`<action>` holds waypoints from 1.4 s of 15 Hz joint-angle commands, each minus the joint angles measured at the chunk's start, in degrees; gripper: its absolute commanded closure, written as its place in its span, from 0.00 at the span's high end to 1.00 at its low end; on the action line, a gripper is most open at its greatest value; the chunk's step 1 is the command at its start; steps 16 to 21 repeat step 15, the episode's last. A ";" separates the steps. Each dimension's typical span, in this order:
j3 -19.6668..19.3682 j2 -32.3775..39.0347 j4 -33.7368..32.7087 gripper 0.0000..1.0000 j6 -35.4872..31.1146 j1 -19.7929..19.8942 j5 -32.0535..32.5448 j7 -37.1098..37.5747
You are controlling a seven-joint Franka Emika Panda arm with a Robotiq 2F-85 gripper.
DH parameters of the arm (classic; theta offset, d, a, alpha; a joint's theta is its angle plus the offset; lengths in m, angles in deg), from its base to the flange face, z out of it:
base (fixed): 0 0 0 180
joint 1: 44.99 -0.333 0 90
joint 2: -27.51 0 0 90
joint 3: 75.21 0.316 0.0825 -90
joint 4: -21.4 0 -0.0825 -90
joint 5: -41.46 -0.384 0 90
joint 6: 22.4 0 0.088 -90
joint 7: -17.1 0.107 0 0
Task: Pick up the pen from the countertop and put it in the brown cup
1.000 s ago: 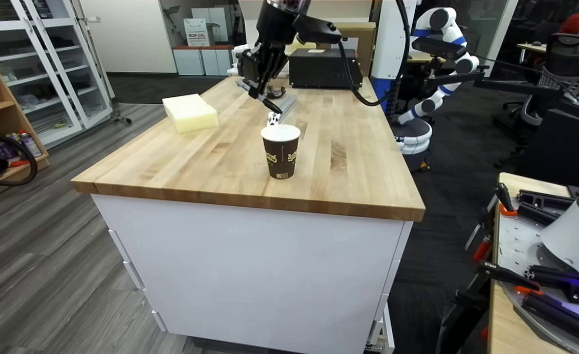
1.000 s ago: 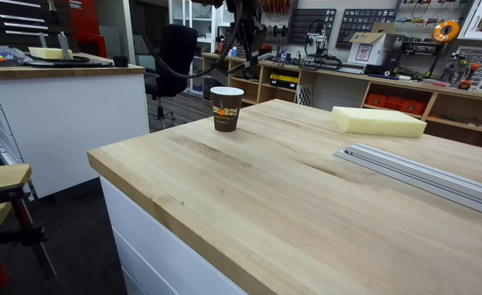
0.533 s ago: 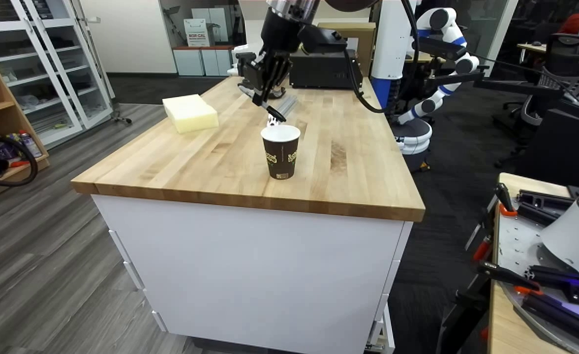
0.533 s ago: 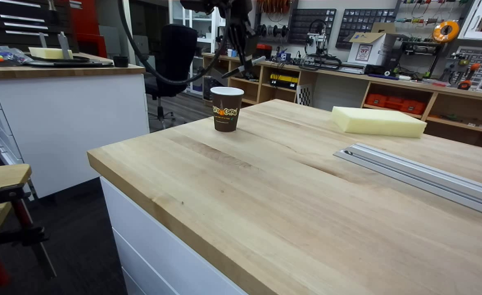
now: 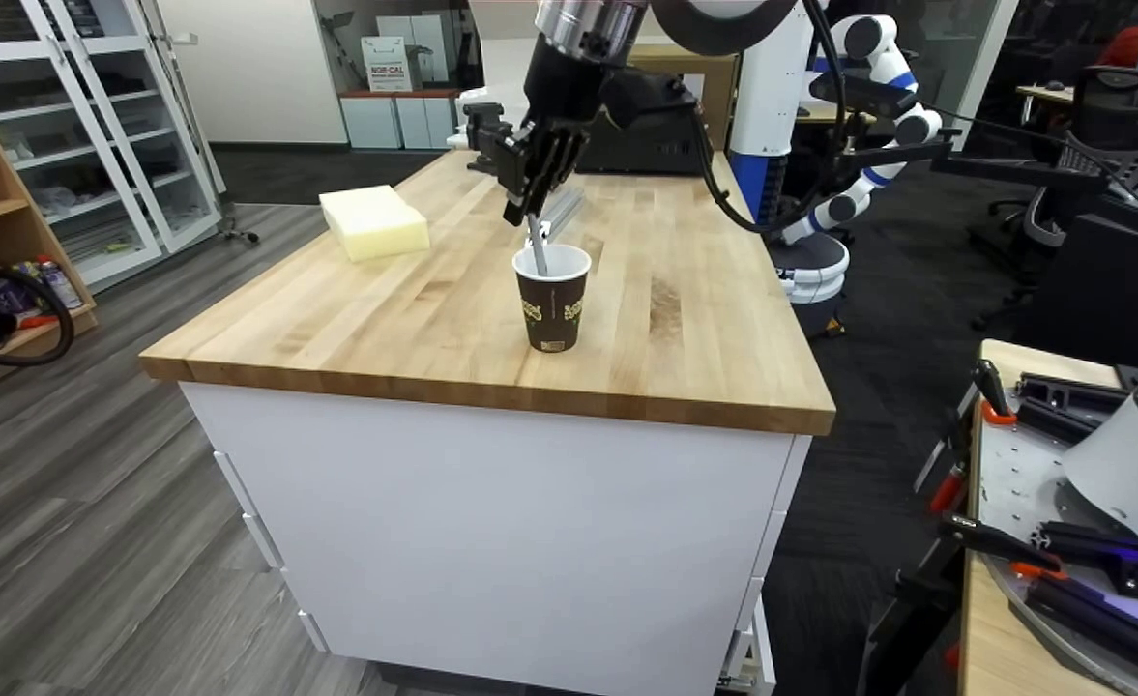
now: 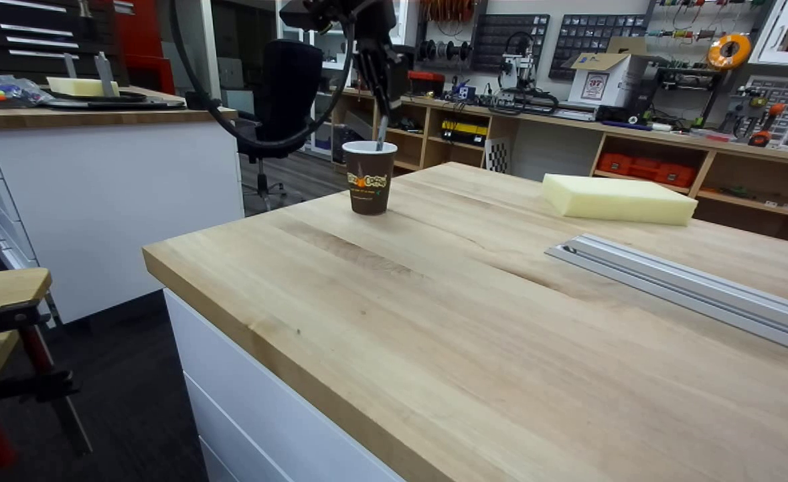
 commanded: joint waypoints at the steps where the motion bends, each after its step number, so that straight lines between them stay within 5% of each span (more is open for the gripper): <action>1: -1.35 -2.47 2.82 0.63 -1.46 -1.38 3.64 4.00; 7: 0.58 -2.90 1.83 1.00 8.14 -0.73 -1.83 1.06; 9: 0.99 -3.42 1.56 1.00 12.03 -0.42 -3.20 -0.03; 10: 0.51 -0.57 0.52 0.96 8.00 -0.55 -1.49 0.99; 21: 0.78 -1.52 0.51 1.00 10.28 -0.45 -2.07 0.76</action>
